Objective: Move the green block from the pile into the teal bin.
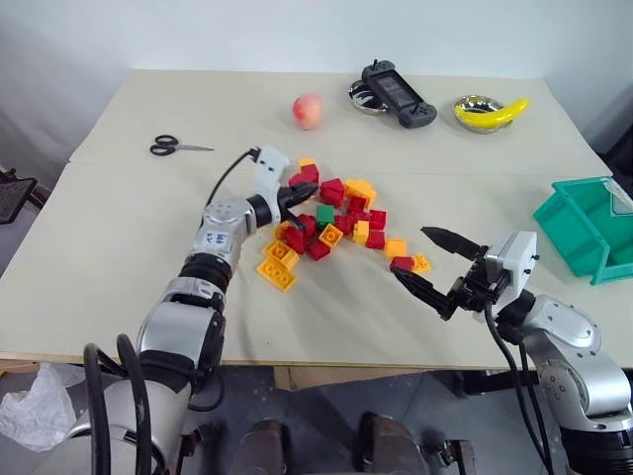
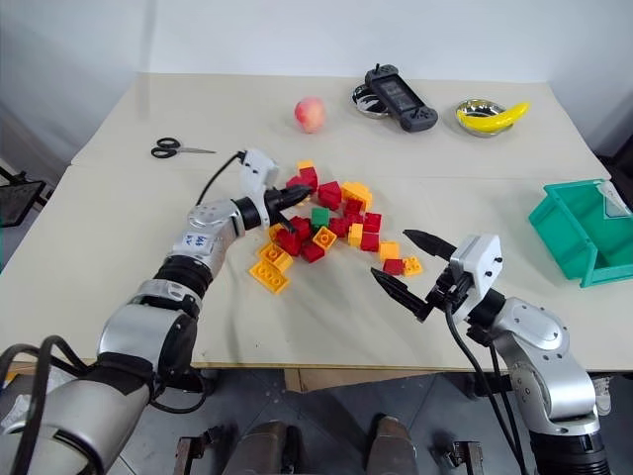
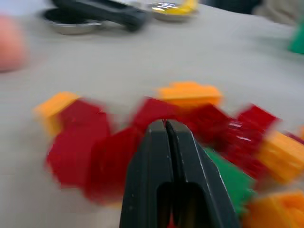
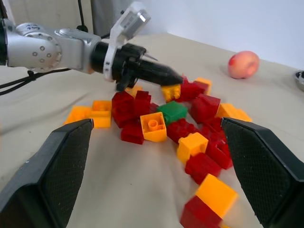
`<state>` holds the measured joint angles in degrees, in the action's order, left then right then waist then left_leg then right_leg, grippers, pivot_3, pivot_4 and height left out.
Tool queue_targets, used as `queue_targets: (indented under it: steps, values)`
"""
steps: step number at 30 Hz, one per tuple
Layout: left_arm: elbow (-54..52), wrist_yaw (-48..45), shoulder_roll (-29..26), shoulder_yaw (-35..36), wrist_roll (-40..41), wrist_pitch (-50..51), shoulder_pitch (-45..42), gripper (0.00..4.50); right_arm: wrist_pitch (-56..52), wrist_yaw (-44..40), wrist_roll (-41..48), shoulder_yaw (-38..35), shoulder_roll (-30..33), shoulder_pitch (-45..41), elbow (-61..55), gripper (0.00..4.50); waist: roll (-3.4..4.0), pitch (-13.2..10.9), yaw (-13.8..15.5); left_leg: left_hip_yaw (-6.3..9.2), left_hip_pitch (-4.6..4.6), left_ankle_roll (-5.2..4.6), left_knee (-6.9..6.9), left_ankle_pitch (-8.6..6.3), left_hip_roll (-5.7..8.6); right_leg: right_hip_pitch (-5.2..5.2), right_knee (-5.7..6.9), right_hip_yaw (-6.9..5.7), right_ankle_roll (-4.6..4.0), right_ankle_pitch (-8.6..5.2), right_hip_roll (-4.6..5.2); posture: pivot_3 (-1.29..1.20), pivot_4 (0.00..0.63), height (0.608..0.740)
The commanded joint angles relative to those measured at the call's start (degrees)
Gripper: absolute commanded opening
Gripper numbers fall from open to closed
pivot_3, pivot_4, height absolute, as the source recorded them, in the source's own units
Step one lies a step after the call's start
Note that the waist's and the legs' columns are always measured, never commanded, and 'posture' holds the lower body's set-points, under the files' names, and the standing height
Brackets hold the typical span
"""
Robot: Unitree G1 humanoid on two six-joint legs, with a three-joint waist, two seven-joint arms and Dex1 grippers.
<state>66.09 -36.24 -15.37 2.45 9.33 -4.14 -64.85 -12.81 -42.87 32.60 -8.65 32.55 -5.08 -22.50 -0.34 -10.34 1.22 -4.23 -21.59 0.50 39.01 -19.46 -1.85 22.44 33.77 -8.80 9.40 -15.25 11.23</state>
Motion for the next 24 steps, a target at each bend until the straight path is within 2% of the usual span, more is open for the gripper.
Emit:
queue_targets:
  steps: [1,7,11,14,18,21,24]
  values:
    - [0.53,-3.07,-0.93,0.85,-0.53,-0.59,-0.49,0.06,-0.4,1.2,-0.11,-0.16,-0.44,0.17,-2.92,4.5,-0.01,-0.01,-0.01,0.0,-0.01,0.0,0.0,0.0,0.0,0.01,0.0,0.0,0.0,0.0,0.0,0.0,0.15,0.74]
    - [-7.19,-19.19,-1.22,-2.63,-0.92,-0.07,4.33,0.06,-1.28,1.63,0.09,0.3,-0.28,0.64,-3.52,4.5,-0.01,-0.01,0.13,0.0,-0.04,0.0,0.0,0.0,0.01,0.01,-0.02,-0.02,0.0,0.0,0.0,0.0,0.15,0.74]
    - [-18.48,-27.51,-1.88,-6.73,-1.43,2.33,10.35,0.06,-1.75,1.05,0.12,0.45,0.3,0.82,-3.45,4.5,-0.01,0.0,0.0,0.0,-0.04,0.0,0.0,0.0,0.0,0.02,0.0,-0.02,0.0,0.0,0.0,0.0,0.15,0.74]
    - [-26.65,-30.4,-3.84,-8.27,-1.4,4.5,14.98,0.06,-1.92,0.64,0.12,0.22,0.56,1.05,-3.48,4.5,0.0,0.0,0.0,0.0,-0.03,0.0,0.01,0.0,0.0,0.02,0.01,-0.01,0.0,0.0,0.0,0.0,0.15,0.74]
    - [-35.81,-30.23,-8.68,-3.91,2.39,7.04,20.6,0.06,-1.99,-0.14,0.09,-0.56,1.36,0.98,-2.89,4.5,0.01,0.01,-0.29,0.0,0.0,0.0,0.03,0.0,-0.02,0.02,0.04,0.02,-0.01,0.0,0.0,0.0,0.15,0.74]
    - [-40.74,-32.5,-14.54,2.04,7.67,8.58,26.2,0.06,-2.39,-1.21,0.72,-1.71,2.43,0.44,-1.48,4.5,0.01,0.01,-1.06,0.01,0.01,0.0,0.03,0.0,-0.04,0.03,0.07,0.02,-0.01,0.0,-0.01,0.0,0.15,0.74]
    - [-47.01,-33.47,-19.24,5.99,9.96,6.18,33.81,0.67,-6.83,-4.64,3.74,-1.25,5.25,-0.73,-0.33,4.5,0.01,0.0,-1.33,0.03,0.0,0.0,0.01,0.0,-0.04,0.04,0.05,0.02,-0.01,-0.01,0.01,0.0,0.15,0.74]
